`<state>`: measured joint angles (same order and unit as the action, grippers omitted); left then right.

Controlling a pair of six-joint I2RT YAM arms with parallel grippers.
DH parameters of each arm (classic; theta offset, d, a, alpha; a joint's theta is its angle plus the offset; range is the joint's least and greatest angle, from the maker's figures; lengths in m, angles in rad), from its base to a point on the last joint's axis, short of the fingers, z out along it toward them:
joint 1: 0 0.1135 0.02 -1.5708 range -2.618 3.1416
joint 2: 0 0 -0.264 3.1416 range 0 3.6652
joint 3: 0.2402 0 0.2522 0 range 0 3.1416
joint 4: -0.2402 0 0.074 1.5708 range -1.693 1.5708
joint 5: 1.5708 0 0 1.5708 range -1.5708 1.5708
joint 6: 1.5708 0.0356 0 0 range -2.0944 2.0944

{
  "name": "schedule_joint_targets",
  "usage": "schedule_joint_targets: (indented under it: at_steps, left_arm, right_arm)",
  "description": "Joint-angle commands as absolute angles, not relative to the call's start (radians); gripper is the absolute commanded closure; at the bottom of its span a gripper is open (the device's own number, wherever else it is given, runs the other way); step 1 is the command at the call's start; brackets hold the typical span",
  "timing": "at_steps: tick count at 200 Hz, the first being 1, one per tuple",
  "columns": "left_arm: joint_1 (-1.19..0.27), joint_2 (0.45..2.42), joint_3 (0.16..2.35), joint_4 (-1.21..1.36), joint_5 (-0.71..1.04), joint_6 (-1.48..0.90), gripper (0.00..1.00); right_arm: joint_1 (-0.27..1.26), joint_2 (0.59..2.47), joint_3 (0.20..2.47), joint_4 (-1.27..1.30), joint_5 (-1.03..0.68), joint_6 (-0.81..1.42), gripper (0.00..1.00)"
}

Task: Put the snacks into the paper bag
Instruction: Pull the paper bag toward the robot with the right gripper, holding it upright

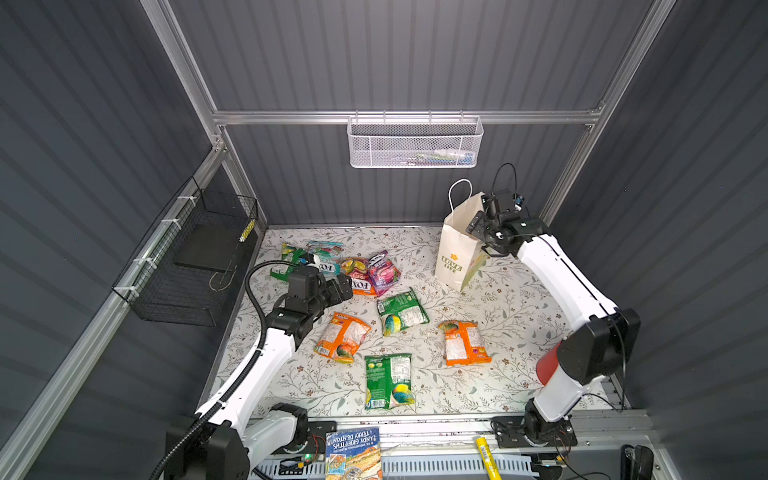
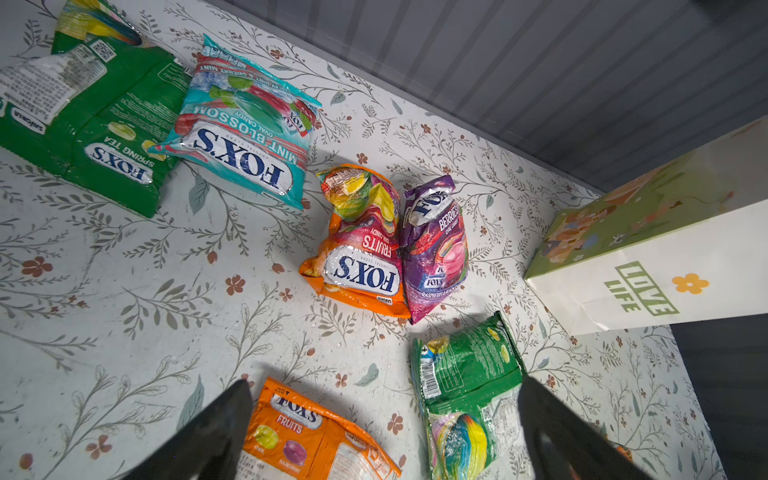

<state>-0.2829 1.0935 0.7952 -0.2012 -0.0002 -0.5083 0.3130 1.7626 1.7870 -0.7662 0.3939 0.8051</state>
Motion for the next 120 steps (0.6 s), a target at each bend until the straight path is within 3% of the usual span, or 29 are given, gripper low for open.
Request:
schedule_joint_targets:
  at_steps: [1,11,28,55,85,120]
  left_arm:
    - [-0.290,1.065,0.783,-0.218,-0.011,-0.496,0.00]
    - [-0.290,1.060,0.780,-0.216,-0.013,-0.497,0.00]
    - [-0.290,1.058,0.779,-0.219,-0.021,-0.494,0.00]
    - [-0.290,1.057,0.787,-0.235,-0.025,-0.489,0.00]
    - [-0.290,1.046,0.799,-0.268,-0.078,-0.487,0.00]
    - [-0.290,1.104,0.847,-0.311,-0.122,-0.526,0.00]
  right_arm:
    - [0.311,1.805,1.894,-0.858,0.519,0.858,0.22]
    - [0.311,1.818,1.908,-0.866,0.523,0.859,0.31]
    - [0.311,1.800,1.870,-0.817,0.531,0.822,0.55]
    - [0.270,1.766,1.815,-0.756,0.432,0.726,0.99]
    - [0.166,1.660,1.727,-0.671,0.115,0.507,1.00]
    - [0.151,1.539,1.661,-0.638,0.051,0.372,1.00]
